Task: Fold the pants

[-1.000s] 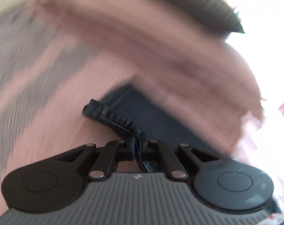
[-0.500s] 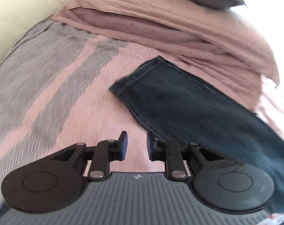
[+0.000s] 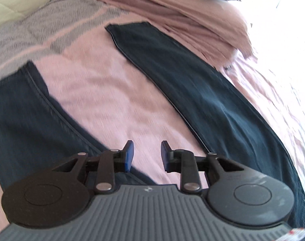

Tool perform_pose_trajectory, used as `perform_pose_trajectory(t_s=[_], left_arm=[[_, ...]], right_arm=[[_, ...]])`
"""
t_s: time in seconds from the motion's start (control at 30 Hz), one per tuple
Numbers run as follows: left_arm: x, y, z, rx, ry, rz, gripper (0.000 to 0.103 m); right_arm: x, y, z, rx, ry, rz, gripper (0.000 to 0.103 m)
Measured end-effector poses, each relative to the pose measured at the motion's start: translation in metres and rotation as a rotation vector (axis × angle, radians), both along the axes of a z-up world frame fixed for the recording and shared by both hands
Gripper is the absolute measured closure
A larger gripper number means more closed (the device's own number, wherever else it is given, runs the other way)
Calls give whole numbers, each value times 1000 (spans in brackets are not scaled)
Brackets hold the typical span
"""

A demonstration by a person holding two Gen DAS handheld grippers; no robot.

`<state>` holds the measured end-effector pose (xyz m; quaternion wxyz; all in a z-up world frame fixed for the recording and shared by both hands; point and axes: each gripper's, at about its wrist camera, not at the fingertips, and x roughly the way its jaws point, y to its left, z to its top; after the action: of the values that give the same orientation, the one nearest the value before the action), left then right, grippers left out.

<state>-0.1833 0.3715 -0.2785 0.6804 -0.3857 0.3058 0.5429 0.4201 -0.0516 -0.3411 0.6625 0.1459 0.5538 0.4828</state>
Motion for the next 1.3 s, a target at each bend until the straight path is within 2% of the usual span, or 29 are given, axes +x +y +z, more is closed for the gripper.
perform_pose_trajectory(t_s=[0.07,0.13,0.33,0.47,0.5,0.53,0.6,0.77,0.83,0.87,0.9,0.97,1.0,1.03,1.1,1.2,1.3], left_arm=[[5,-13,1,-3,4,0,79],[10,-22,2,-9,4,3,79],[27,-32,-2,-24,-19,21,79],[42,-39,-1,-22,2,-5,79],[44,-40,-1,-23,5,-6,79],[46,-42,-2,-28,2,-4,79],[51,-45,-4,-39,1,6,79],[69,-52,-1,-29,10,-24,79],[75,-53,-2,-20,6,-43,79],[79,-54,-4,-30,5,-47,79],[83,-54,-8,-44,6,-50,79],[88,-57,-12,-68,11,-58,79],[90,-60,-12,-63,10,-72,79],[90,-63,-12,-57,17,-83,79],[88,-68,-13,-60,24,-85,79],[80,-72,-14,-80,11,-62,79],[75,-76,-17,-97,5,-45,79]], right_arm=[[5,-5,2,9,7,4,95],[15,-11,1,20,46,-10,87],[38,4,-11,91,40,8,87],[30,2,-9,96,32,114,87],[26,-3,-8,90,38,138,89],[21,-7,-6,75,31,150,102],[17,-10,0,74,6,148,103],[10,-15,49,43,-215,54,103],[7,-8,43,-36,-268,75,103],[7,-1,27,-109,-247,103,103],[7,0,12,-131,-213,108,103],[10,-9,11,-106,-166,63,103],[11,-17,17,-107,-128,35,97],[10,-27,23,-110,-99,13,78],[1,-50,37,-17,-48,15,56],[-22,-73,44,54,21,124,56],[-41,-68,37,14,-9,204,56]])
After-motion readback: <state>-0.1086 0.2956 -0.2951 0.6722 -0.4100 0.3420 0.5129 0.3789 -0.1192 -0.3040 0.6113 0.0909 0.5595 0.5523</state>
